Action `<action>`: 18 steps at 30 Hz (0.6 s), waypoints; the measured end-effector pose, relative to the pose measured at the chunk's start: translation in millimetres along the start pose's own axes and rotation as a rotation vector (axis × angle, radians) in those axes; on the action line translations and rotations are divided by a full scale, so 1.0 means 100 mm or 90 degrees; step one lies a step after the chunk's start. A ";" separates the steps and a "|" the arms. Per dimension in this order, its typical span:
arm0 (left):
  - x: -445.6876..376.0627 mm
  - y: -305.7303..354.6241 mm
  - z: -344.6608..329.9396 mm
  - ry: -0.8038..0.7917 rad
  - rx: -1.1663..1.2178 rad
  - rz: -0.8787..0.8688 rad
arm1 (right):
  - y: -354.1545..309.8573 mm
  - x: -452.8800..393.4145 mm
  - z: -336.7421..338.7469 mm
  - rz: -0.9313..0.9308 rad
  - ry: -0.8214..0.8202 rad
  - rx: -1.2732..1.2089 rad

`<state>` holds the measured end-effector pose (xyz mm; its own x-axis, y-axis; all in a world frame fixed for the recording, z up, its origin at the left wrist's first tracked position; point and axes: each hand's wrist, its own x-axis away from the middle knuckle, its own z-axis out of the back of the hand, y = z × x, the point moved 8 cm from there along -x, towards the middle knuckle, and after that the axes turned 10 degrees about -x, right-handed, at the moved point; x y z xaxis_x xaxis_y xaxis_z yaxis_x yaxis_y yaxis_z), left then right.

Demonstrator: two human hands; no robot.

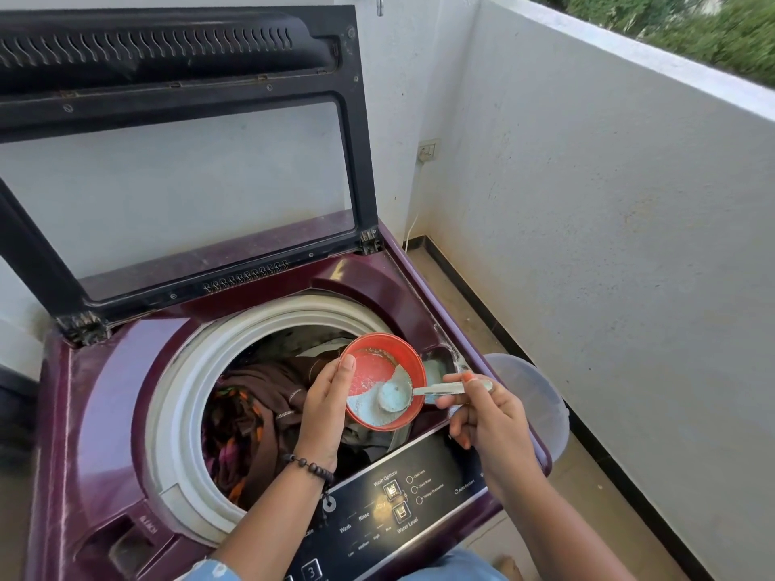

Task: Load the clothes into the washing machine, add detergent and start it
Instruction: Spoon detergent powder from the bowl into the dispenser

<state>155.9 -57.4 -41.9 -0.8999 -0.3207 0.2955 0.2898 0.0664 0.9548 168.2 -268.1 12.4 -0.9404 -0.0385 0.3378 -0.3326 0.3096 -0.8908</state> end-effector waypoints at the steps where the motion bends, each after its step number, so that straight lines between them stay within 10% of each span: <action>1: 0.00 0.00 0.00 0.000 -0.004 0.001 | -0.02 0.01 -0.01 0.009 0.002 0.011; 18: 0.05 0.05 -0.06 -0.020 -0.022 0.005 | -0.19 0.05 -0.01 0.124 0.017 0.171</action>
<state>155.3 -64.7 -35.4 -0.9070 -0.2909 0.3045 0.3079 0.0355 0.9508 169.9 -273.4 31.4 -0.9872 0.0226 0.1581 -0.1569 0.0475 -0.9865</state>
